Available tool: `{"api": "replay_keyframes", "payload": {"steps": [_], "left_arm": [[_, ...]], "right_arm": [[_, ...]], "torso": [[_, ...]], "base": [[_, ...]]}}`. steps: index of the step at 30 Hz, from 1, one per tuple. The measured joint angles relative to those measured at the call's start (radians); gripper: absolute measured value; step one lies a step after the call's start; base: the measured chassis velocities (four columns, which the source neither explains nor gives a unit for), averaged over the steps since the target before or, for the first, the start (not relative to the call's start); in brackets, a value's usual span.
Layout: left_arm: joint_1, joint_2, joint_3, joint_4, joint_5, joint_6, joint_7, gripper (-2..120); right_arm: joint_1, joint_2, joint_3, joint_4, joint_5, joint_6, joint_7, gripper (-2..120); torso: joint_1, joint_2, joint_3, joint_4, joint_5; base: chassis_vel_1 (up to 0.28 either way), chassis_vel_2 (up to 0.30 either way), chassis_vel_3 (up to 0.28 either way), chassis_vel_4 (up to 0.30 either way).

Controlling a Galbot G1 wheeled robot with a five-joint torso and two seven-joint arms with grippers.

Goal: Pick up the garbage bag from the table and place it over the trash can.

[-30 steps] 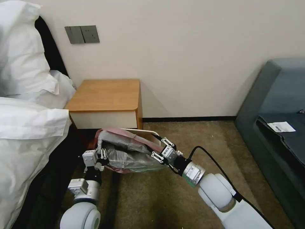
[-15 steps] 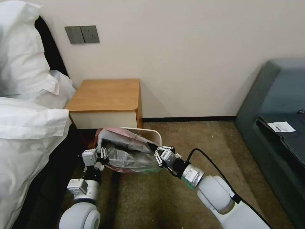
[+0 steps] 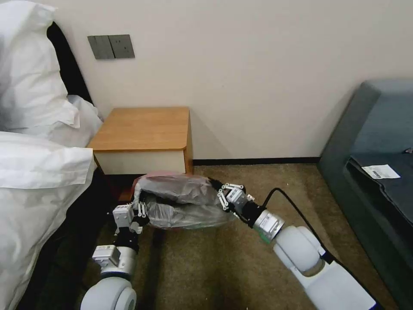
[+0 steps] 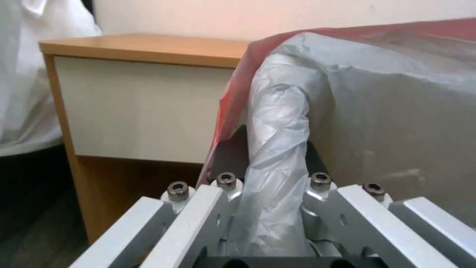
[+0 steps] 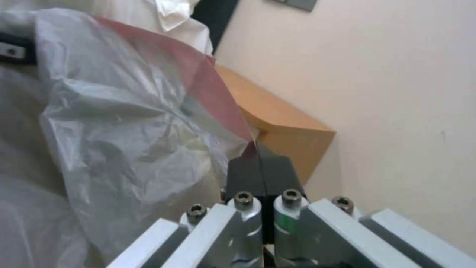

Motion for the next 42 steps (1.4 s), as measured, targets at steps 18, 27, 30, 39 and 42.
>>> {"api": "replay_keyframes", "payload": {"steps": [18,27,30,39,42], "left_arm": [[0.032,0.009,-0.010,-0.122,-0.195,-0.001,0.035,10],[0.023,0.007,-0.011,-0.193,-0.362,0.060,0.032,10],[0.015,0.006,-0.017,-0.207,-0.404,0.081,0.018,10],[-0.003,0.001,-0.028,-0.206,-0.458,0.110,-0.019,10],[-0.032,0.000,-0.038,-0.176,-0.453,0.131,-0.066,10]], "right_arm": [[0.034,-0.014,0.062,-0.089,0.048,0.029,0.003,0],[0.042,-0.005,0.065,-0.123,0.056,0.043,0.003,0],[0.044,0.002,0.065,-0.139,0.055,0.051,0.004,0],[0.049,0.026,0.064,-0.195,0.040,0.080,0.045,2],[0.020,0.032,0.077,-0.173,0.041,0.083,0.070,14]], "torso": [[0.000,0.000,0.000,0.0000,0.0001],[0.000,0.000,0.000,0.0000,0.0000],[0.000,0.000,0.000,0.0001,-0.0001],[0.000,0.000,0.000,0.0000,0.0001],[0.000,0.000,0.000,0.0002,0.0000]], "base": [[0.000,0.000,0.000,0.000],[0.000,0.000,0.000,0.000],[0.000,0.000,0.000,0.000],[0.000,0.000,0.000,0.000],[0.000,0.000,0.000,0.000]]}}
